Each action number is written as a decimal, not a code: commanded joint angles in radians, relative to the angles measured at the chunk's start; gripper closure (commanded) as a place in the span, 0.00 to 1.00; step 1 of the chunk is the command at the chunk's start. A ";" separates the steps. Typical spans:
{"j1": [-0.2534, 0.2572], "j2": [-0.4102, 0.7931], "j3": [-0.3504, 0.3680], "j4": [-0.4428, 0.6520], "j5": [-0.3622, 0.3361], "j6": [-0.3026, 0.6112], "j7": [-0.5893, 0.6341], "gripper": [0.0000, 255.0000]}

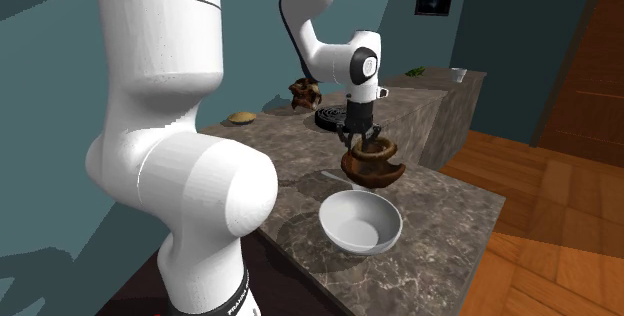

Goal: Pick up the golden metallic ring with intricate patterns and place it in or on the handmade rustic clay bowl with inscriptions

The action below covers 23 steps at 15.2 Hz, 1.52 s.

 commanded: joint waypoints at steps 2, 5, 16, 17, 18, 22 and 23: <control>0.000 0.005 0.000 -0.003 0.002 0.008 -0.001 1.00; 0.000 0.005 0.000 -0.003 0.002 0.008 -0.001 1.00; 0.004 -0.058 -0.003 0.033 -0.017 -0.089 0.012 0.00; 0.004 -0.072 -0.004 0.044 -0.022 -0.114 0.015 0.00; 0.004 -0.072 -0.003 0.044 -0.022 -0.114 0.015 0.00; 0.004 -0.072 -0.003 0.044 -0.022 -0.114 0.015 0.00; 0.004 -0.072 -0.003 0.044 -0.022 -0.114 0.015 0.00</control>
